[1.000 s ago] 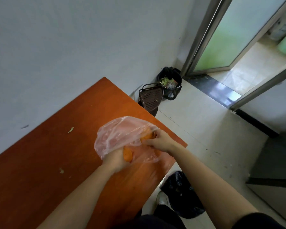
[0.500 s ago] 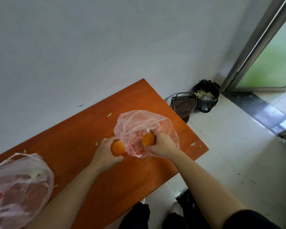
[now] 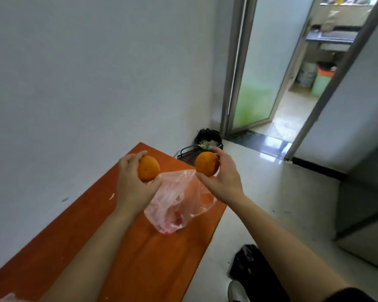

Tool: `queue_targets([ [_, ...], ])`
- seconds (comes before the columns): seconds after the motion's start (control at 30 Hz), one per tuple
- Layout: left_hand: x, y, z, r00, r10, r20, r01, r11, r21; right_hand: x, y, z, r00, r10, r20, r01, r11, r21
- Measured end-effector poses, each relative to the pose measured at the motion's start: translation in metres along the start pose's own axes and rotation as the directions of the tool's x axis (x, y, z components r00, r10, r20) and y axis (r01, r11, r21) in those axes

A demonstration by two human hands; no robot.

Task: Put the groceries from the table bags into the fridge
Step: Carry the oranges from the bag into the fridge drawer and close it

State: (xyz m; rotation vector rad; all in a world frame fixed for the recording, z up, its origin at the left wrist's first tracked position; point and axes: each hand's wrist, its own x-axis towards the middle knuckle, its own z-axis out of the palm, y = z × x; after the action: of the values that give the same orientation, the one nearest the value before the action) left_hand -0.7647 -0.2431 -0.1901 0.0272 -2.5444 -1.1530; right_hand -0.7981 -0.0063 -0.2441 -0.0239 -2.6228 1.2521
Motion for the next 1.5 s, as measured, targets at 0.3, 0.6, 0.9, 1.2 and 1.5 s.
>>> queue_targets([
  [0.3,-0.018,0.17,0.111,0.9,0.396,0.183,-0.336,0.897,-0.288,-0.091,0.06,-0.206,0.858,0.182,-0.481,-0.245,0.967,-0.071],
  [0.6,-0.141,0.385,0.232,0.683,0.706,0.187,-0.532,0.656,-0.536,-0.203,0.142,-0.427,0.604,0.151,-0.782,-0.289,0.956,-0.039],
  [0.9,-0.26,0.579,0.355,0.584,0.787,0.197,-0.556,0.565,-0.61,-0.286,0.234,-0.643,0.524,0.095,-0.847,-0.33,0.939,-0.098],
  [1.2,-0.283,0.742,0.466,0.552,0.823,0.133,-0.578,0.493,-0.651,-0.289,0.318,-0.803,0.438,-0.015,-0.899,-0.397,0.894,-0.209],
  [1.5,-0.239,0.887,0.619,0.621,0.782,0.063,-0.516,0.468,-0.718,-0.185,0.419,-0.939,0.451,-0.092,-0.888,-0.328,0.908,-0.261],
])
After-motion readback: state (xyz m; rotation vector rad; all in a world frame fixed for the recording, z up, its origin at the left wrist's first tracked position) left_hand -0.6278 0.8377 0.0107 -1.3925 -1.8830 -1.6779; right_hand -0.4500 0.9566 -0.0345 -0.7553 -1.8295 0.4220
